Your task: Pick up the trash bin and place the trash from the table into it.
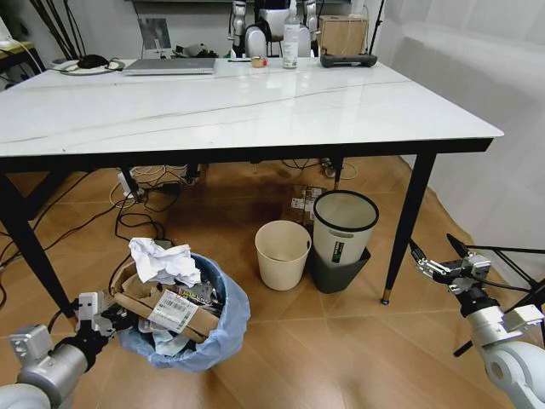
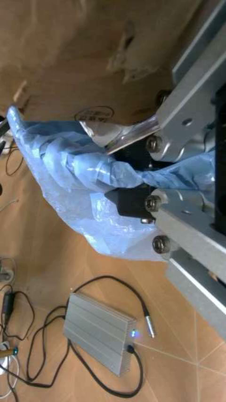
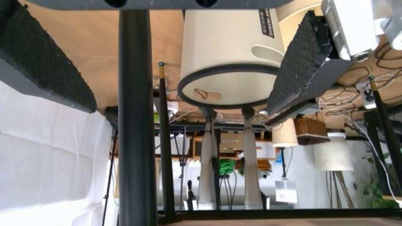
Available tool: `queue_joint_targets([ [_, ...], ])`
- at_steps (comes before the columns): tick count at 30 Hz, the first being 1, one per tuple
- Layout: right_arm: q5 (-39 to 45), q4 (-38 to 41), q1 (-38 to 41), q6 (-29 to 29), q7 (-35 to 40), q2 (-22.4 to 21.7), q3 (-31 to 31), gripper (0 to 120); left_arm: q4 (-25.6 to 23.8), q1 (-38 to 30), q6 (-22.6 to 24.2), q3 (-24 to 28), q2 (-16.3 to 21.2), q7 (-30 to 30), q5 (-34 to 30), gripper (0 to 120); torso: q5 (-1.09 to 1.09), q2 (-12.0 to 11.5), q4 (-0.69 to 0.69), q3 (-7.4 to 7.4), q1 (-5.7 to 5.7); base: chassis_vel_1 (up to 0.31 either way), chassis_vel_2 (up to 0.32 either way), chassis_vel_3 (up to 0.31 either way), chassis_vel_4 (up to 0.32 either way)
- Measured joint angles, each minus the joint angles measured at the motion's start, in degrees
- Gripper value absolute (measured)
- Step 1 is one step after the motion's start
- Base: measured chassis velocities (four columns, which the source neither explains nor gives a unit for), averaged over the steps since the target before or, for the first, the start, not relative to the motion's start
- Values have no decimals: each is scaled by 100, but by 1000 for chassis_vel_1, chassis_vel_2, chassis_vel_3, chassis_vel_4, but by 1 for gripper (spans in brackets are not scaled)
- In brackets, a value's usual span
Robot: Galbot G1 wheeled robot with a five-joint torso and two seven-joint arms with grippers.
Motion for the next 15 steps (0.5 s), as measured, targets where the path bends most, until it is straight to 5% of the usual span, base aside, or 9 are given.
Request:
queue_joint_targets([
  [15,0,0,0,0,0,0,0,100,-1,19,-27,14,-12,24,54,0,0,-388,0,-323,-66,0,0,0,0],
])
